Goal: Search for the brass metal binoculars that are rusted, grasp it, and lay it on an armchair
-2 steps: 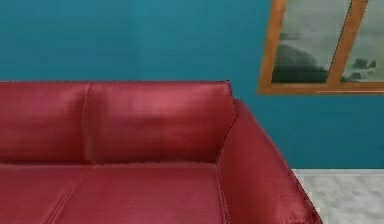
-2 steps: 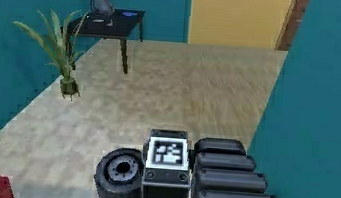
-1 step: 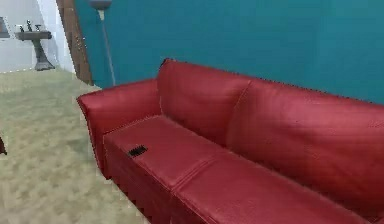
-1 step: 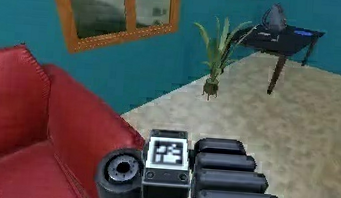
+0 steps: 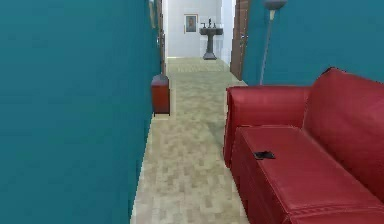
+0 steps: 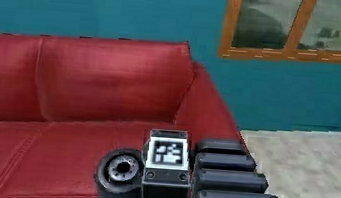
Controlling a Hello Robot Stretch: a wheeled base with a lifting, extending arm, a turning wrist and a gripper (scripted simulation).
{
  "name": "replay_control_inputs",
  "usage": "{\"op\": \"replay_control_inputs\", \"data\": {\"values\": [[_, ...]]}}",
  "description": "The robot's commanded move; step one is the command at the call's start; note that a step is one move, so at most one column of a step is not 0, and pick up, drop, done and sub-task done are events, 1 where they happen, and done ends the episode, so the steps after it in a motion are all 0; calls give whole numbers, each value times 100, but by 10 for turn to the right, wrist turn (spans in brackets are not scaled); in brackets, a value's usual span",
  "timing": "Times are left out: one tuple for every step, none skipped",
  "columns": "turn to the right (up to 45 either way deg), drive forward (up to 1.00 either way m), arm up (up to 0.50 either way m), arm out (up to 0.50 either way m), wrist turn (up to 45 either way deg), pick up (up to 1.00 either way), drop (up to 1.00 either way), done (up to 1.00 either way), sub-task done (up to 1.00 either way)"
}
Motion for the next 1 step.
{"op": "replay_control_inputs", "data": {"values": [[0, 100, 0, 0, 0, 0, 0, 0, 0]]}}
